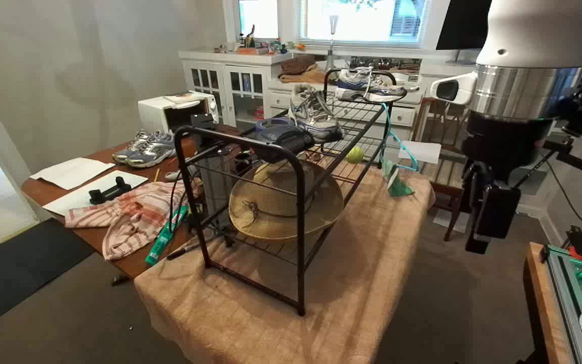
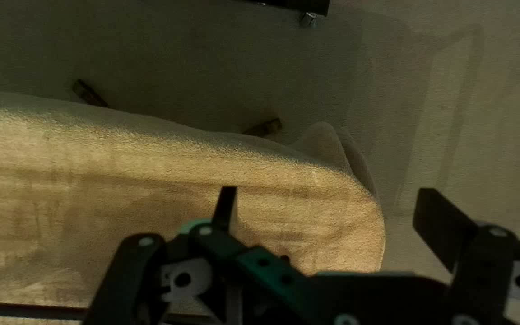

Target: Move the black item to the left

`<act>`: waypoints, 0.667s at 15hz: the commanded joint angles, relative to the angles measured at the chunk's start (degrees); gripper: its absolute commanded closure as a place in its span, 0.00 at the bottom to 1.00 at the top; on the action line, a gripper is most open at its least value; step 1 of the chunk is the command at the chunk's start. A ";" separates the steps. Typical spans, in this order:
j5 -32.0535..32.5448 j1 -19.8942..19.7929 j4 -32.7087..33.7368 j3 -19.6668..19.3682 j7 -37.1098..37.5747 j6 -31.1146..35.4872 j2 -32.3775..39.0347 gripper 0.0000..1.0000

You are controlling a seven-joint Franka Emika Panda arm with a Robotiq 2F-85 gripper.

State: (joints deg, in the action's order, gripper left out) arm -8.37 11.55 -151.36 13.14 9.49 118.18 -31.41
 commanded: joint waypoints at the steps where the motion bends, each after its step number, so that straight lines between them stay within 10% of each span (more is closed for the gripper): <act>1: 0.17 0.28 0.04 -0.26 0.14 -0.08 0.04 0.00; 10: 1.44 -4.06 4.12 -0.68 6.71 1.71 2.91 0.00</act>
State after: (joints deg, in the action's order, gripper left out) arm -8.29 10.47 -150.77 12.76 11.72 118.88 -31.19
